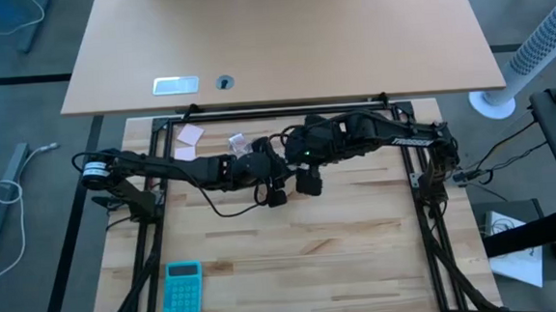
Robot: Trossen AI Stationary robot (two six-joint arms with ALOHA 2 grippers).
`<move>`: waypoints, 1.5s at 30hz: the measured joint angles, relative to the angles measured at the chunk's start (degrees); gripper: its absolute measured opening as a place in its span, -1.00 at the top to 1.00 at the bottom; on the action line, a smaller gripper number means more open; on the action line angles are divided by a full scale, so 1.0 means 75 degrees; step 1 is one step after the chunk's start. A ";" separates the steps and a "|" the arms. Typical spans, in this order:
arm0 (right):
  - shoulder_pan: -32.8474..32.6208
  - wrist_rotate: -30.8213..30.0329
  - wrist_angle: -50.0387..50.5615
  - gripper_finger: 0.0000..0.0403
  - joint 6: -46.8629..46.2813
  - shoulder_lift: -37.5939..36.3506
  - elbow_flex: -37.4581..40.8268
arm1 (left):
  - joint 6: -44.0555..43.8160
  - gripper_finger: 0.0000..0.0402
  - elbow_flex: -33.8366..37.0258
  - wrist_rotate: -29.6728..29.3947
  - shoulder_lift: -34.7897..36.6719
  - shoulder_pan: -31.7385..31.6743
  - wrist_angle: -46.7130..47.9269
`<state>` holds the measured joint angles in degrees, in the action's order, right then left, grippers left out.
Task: Screw lightbulb
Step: Insert the lightbulb into the lamp
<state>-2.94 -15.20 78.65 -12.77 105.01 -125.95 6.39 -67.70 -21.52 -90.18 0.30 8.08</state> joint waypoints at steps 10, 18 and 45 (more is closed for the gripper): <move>0.0018 0.0015 0.0050 -0.39 -0.4837 0.0006 0.0000 | -0.0239 0.27 0.0000 -0.0177 0.0002 0.0006 -0.0006; 0.0052 0.0334 0.0010 -0.46 -0.7867 0.0006 0.0003 | -0.0236 0.27 0.0000 -0.0263 0.0011 0.0006 -0.0073; 0.0131 0.0224 0.0414 -0.51 0.6931 -0.0076 -0.0340 | -0.0182 0.27 -0.0012 -0.0251 0.0016 0.0000 -0.0054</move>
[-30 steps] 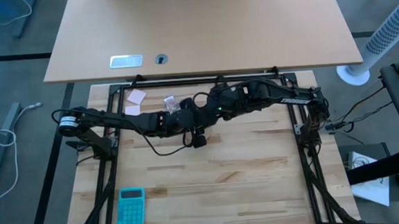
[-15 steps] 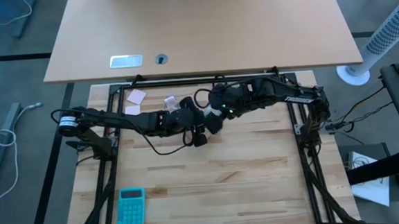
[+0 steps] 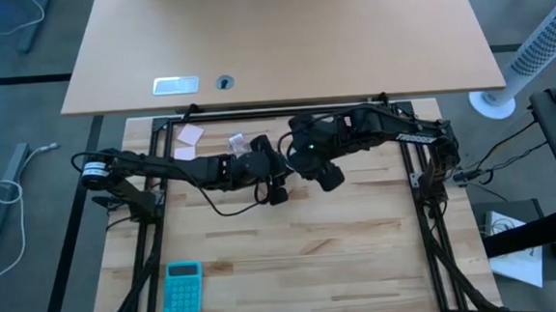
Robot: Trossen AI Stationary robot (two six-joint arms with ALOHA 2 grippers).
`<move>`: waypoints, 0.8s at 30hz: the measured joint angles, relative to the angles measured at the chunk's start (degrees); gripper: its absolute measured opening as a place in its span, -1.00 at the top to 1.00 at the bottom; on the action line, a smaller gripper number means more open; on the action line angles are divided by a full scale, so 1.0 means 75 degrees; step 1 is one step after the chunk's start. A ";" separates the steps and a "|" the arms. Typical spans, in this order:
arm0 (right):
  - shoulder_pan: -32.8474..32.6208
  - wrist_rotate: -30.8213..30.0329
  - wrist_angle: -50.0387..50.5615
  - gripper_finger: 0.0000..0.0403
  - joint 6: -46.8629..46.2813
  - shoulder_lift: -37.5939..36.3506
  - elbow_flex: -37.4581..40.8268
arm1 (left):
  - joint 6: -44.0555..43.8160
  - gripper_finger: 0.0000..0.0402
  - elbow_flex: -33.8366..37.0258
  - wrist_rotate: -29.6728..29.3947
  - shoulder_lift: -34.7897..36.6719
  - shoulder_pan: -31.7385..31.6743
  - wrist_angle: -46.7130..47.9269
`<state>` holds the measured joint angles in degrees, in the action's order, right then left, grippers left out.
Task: Screw lightbulb
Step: Insert the lightbulb into the lamp
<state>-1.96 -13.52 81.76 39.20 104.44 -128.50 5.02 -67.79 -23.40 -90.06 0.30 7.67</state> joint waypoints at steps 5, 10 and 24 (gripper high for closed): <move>0.0003 -0.0012 -0.0026 -0.47 0.0943 0.0000 0.0002 | 0.0037 0.27 0.0000 0.0015 0.0000 -0.0003 0.0019; 0.0003 -0.0008 -0.0165 -0.43 0.1448 0.0000 0.0005 | 0.0034 0.27 0.0000 0.0012 0.0000 -0.0003 0.0019; 0.0012 0.0025 -0.0637 -0.57 0.1025 0.0009 0.0311 | 0.0033 0.27 0.0000 0.0053 -0.0006 -0.0003 -0.0010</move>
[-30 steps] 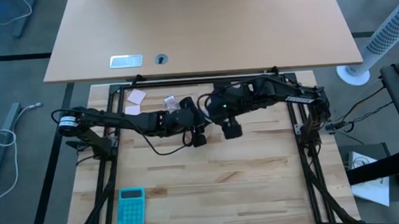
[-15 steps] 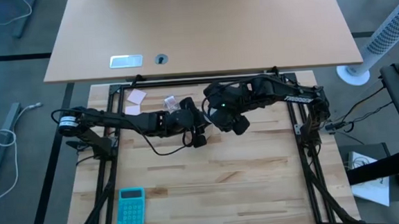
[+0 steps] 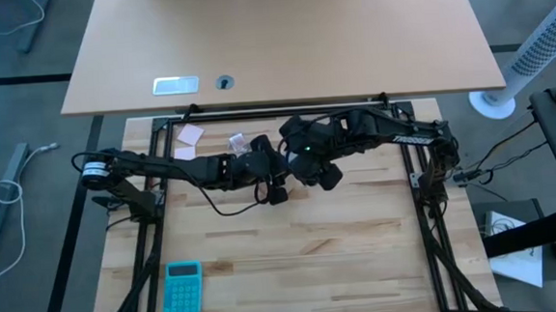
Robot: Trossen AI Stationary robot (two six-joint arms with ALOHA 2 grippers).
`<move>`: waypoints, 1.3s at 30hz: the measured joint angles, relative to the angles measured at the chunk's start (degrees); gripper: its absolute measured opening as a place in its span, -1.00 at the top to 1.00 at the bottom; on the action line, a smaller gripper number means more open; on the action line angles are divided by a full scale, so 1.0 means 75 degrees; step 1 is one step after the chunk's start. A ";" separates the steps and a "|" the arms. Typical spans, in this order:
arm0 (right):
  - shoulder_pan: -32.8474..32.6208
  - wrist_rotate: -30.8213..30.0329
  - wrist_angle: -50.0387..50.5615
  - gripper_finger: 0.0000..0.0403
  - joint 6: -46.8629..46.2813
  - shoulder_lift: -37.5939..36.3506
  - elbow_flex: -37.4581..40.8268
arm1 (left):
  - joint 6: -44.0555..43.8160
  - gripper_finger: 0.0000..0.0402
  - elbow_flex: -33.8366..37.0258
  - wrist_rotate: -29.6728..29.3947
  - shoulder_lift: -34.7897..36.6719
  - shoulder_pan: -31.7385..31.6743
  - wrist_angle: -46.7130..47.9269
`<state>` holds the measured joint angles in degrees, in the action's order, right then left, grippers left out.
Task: Screw lightbulb
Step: Insert the lightbulb into the lamp
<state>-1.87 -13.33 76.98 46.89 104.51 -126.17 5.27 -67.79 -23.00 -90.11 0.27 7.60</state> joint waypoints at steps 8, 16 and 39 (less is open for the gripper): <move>0.0004 -0.0420 0.0044 -0.68 -0.0440 0.0000 0.0015 | -0.0002 0.27 0.0000 0.0000 0.0000 0.0000 0.0009; -0.0022 -0.0285 0.0065 -0.61 -0.0453 0.0000 0.0015 | -0.0002 0.27 0.0000 0.0000 0.0000 0.0000 0.0017; -0.0072 -0.0324 0.0056 -0.35 -0.7370 0.0026 0.0013 | -0.0079 0.27 -0.0087 0.0005 -0.0012 -0.0109 0.0124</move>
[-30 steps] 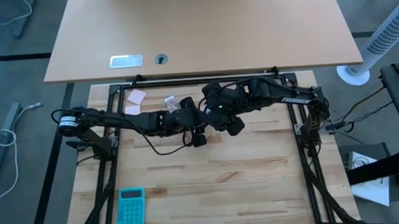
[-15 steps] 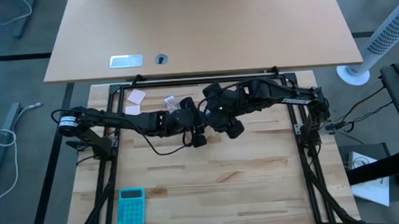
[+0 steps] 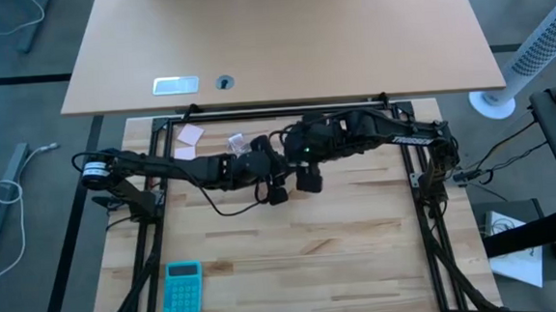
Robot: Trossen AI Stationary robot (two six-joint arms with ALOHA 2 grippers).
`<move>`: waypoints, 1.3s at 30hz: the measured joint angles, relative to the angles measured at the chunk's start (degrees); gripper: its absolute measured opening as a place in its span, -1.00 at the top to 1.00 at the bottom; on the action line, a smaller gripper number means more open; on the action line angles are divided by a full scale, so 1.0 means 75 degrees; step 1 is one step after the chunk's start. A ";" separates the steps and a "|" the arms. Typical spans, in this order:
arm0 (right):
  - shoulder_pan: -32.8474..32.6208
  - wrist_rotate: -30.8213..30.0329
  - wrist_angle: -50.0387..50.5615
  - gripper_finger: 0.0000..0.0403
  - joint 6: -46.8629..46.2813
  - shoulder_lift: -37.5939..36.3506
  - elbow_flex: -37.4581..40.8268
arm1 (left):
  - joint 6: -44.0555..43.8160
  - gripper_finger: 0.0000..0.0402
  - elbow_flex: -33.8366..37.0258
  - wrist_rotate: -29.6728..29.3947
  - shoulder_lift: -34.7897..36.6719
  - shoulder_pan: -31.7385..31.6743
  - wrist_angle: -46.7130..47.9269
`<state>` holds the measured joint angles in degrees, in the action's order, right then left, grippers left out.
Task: Screw lightbulb
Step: Insert the lightbulb into the lamp
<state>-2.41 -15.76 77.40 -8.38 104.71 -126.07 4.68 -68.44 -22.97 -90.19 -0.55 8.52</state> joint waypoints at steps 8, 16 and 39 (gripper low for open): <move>0.0022 0.0036 -0.0029 -0.33 -0.5769 -0.0015 -0.0018 | 0.0090 0.27 -0.0170 -0.0005 -0.0012 -0.0028 0.0088; 0.0022 0.0130 -0.0031 -0.44 -0.6864 -0.0036 -0.0028 | 0.0161 0.27 -0.0170 -0.0091 -0.0012 -0.0045 0.0228; 0.0069 0.0142 0.0245 -0.64 0.6335 -0.0051 -0.0529 | -0.0048 0.27 -0.0286 -0.0091 0.0025 -0.0063 0.0159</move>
<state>-1.89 -14.70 79.24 39.13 104.32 -130.04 4.32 -70.59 -23.65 -90.00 -1.02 9.72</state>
